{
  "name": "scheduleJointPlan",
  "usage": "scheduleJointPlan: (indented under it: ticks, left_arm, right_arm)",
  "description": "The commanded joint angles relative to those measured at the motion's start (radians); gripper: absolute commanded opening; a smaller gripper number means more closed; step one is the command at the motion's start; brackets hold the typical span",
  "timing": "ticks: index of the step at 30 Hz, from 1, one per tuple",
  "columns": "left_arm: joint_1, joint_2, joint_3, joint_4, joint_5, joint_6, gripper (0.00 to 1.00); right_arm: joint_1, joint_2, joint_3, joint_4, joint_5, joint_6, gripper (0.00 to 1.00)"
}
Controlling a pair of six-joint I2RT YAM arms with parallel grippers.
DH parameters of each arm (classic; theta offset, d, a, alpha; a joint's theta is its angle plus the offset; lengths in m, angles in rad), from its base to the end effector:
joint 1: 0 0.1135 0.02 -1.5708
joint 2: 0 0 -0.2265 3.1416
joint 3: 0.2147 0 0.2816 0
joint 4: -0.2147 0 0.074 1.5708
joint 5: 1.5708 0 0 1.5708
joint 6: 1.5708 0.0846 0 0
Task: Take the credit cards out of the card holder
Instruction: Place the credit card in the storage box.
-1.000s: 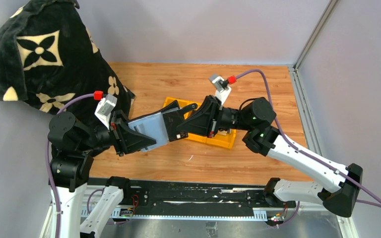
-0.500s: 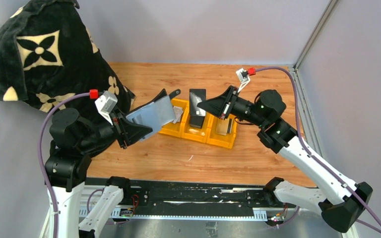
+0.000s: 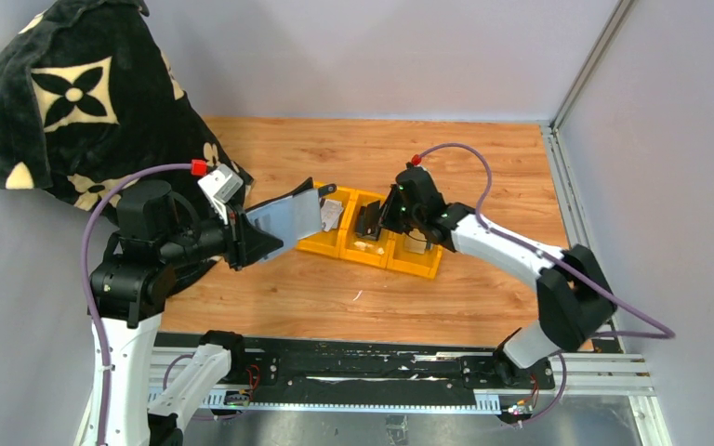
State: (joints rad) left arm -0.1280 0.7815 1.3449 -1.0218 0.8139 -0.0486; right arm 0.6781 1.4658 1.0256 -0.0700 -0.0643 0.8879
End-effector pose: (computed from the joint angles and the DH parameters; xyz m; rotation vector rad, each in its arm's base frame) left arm 0.1689 -0.0838 0.4122 0.5920 1.9035 -0.9322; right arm 0.3151 0.2608 0.1984 0.1930 2.2376 0.9799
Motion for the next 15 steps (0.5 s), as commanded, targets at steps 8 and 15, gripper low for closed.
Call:
scheduleJointPlan:
  ticks: [8,15]
  left_arm:
    - [-0.005,-0.005,0.021,-0.089,0.034,0.113,0.00]
    - [-0.005,-0.027,0.032,-0.110,0.065,0.137,0.00]
  right_arm:
    - [0.035,0.320,0.251,-0.085,0.236,0.117,0.00]
    - [0.036,0.433,0.329,-0.131,0.280,0.136,0.03]
